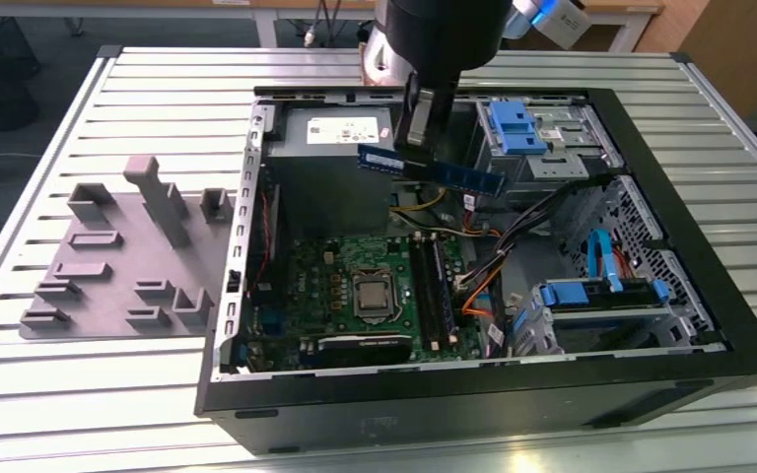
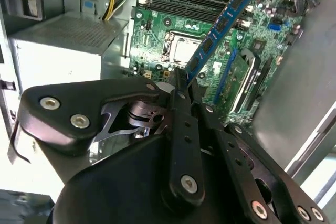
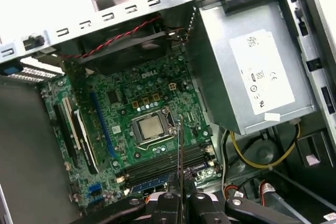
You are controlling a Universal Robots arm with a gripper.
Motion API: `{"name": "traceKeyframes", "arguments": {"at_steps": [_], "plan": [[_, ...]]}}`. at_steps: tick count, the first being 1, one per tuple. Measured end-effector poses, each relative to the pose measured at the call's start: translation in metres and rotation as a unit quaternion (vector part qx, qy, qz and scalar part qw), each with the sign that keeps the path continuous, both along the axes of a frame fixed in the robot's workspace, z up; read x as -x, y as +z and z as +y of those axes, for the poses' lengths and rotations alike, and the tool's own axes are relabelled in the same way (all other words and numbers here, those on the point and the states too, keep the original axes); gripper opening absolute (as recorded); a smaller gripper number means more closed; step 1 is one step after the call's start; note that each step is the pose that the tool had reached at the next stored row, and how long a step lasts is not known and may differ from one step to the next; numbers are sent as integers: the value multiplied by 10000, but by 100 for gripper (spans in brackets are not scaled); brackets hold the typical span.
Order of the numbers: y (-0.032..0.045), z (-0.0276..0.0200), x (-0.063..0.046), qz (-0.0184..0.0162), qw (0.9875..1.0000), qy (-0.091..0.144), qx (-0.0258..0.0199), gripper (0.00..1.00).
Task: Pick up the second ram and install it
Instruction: 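Insert the second ram into the second slot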
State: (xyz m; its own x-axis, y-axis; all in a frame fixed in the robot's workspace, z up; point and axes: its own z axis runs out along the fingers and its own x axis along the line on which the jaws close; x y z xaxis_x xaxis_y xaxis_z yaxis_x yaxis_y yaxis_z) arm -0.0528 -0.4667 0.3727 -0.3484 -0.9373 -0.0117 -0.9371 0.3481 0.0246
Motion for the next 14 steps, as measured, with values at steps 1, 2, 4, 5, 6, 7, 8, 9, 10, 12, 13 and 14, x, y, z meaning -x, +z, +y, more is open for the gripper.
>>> {"name": "traceKeyframes", "arguments": {"at_steps": [1, 2, 4, 5, 6, 7, 8, 9, 10, 12, 13, 14], "plan": [[-1, 0, 0, 0, 10000, -68, 0, 14], [-1, 1, 0, 0, 9999, -139, 1, 14], [-7, 1, 0, 1, 9988, -488, 1, 14], [-9, 1, 0, 0, 9983, -579, 1, 14], [-12, 1, 0, 0, 9978, -668, 0, 14], [-14, 1, 0, 0, 9971, -758, 0, 14], [-17, 1, 0, 0, 9964, -848, 0, 14], [-20, 1, 0, 0, 9955, -942, 0, 14], [-23, 1, 0, 0, 9946, -1035, 0, 14], [-29, 1, 0, 0, 9926, -1214, 0, 14], [-32, 1, 0, 0, 9915, -1302, 0, 14], [-35, 1, 0, 0, 9903, -1392, 0, 14]]}}
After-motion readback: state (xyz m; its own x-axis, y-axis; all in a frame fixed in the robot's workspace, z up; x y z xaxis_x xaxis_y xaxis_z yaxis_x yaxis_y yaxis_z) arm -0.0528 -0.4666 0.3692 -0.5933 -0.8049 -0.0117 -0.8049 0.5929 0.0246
